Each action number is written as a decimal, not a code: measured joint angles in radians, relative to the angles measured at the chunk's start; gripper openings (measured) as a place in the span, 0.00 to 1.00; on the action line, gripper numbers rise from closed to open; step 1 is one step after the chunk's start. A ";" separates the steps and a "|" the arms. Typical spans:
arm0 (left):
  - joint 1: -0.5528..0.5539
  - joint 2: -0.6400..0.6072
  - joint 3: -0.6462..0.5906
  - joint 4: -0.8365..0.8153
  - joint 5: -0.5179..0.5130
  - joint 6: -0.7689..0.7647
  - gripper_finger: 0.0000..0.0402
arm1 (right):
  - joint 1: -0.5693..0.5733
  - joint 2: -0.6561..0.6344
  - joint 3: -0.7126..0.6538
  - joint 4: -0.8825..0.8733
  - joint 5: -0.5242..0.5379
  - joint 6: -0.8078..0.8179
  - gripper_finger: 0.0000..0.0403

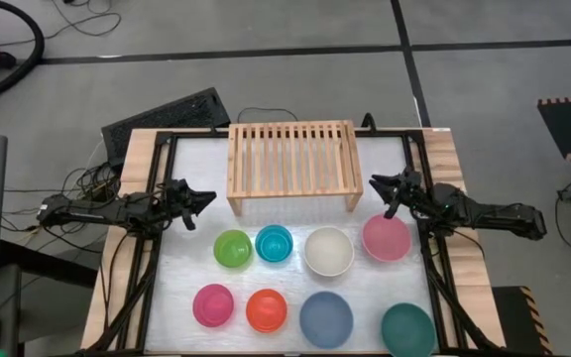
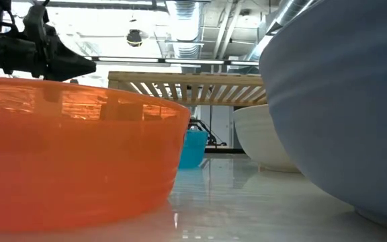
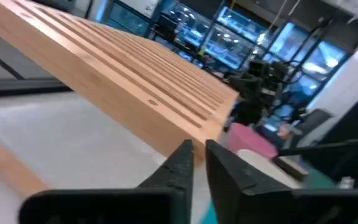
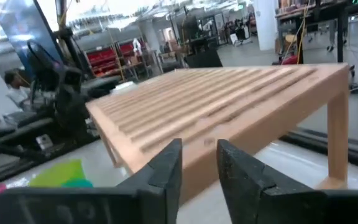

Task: Place and stack bowls onto a shelf
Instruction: Put the large dark blue bowl on the shelf

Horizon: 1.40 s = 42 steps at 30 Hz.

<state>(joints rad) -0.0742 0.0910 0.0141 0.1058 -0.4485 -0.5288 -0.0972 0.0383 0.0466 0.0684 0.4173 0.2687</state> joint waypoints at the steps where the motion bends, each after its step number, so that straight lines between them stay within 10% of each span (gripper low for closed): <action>1: 0.000 0.000 0.005 -0.001 0.018 -0.021 0.13 | -0.001 -0.001 0.017 0.015 0.000 0.000 0.37; 15: 0.000 0.058 0.172 0.513 0.068 -0.008 0.62 | 0.013 0.050 0.337 -0.042 0.051 -0.034 0.81; 29: 0.000 0.503 0.878 -0.306 0.018 0.109 0.67 | 0.034 0.693 1.080 -0.933 -0.137 0.052 0.82; 42: 0.000 0.774 1.198 -0.558 0.089 0.230 0.74 | 0.084 0.862 1.166 -1.480 -0.263 0.170 0.94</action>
<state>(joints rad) -0.0746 0.8651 1.2119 -0.4525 -0.3592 -0.2988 -0.0128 0.9000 1.2130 -1.4120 0.1547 0.4389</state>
